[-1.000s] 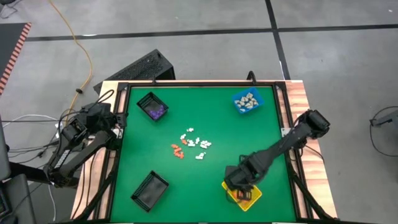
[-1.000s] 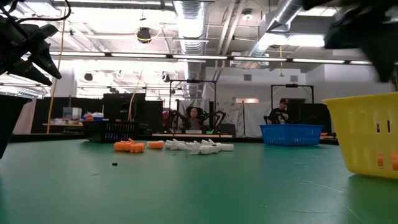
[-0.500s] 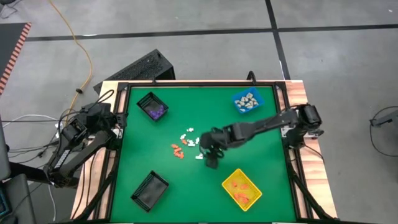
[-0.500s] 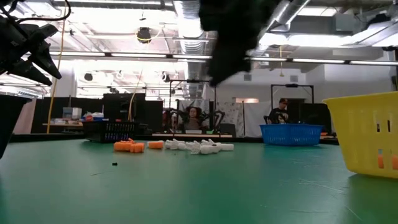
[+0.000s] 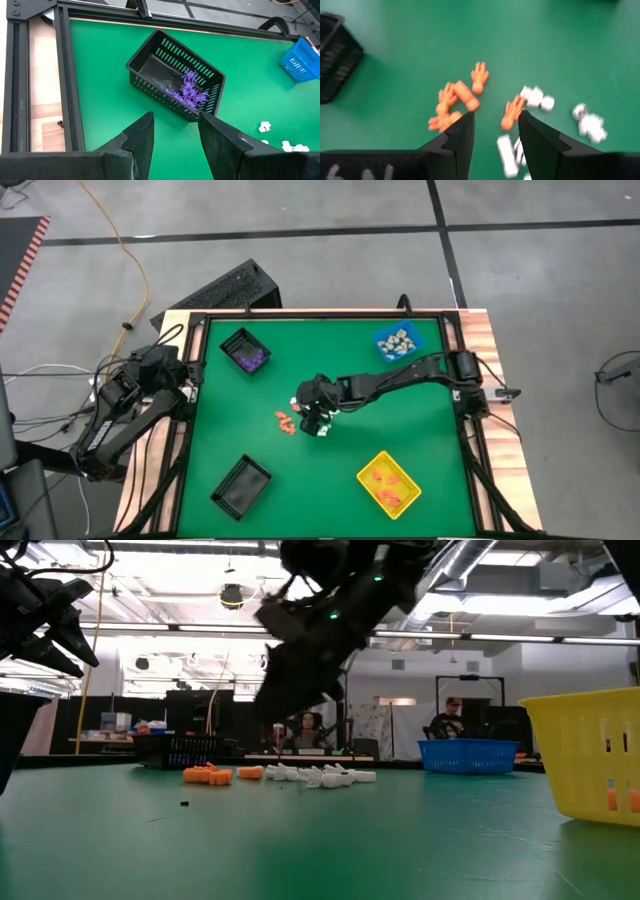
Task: Sort Halloween decoration
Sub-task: Put the orange skeleton toy into the yellow basket
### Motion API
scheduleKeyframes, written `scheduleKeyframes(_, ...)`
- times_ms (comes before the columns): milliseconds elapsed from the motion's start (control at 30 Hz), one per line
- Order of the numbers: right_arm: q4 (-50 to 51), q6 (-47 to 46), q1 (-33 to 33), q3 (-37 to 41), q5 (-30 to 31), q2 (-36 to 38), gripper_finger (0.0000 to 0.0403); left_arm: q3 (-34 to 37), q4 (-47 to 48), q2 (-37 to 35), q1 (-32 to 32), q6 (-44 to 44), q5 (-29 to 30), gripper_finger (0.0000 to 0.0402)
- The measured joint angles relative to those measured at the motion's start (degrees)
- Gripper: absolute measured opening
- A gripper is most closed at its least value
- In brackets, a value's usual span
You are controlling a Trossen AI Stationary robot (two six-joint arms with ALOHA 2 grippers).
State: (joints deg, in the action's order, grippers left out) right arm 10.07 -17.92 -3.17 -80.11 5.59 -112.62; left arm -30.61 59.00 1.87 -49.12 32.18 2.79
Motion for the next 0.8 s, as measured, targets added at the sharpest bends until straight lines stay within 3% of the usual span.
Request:
scheduleKeyframes(167,0.6,4.3,-0.2,-6.2,3.2,-5.4,0.0176,0.0,0.0,0.0,0.0,0.0,0.0,0.0143)
scheduleKeyframes(300,6.6,4.2,-0.2,-10.2,5.6,-8.5,0.0176,0.0,0.0,0.0,0.0,0.0,0.0,0.0143)
scheduleKeyframes(800,7.8,1.3,1.1,-10.6,6.5,-10.1,0.0176,0.0,0.0,0.0,0.0,0.0,-0.1,0.0143)
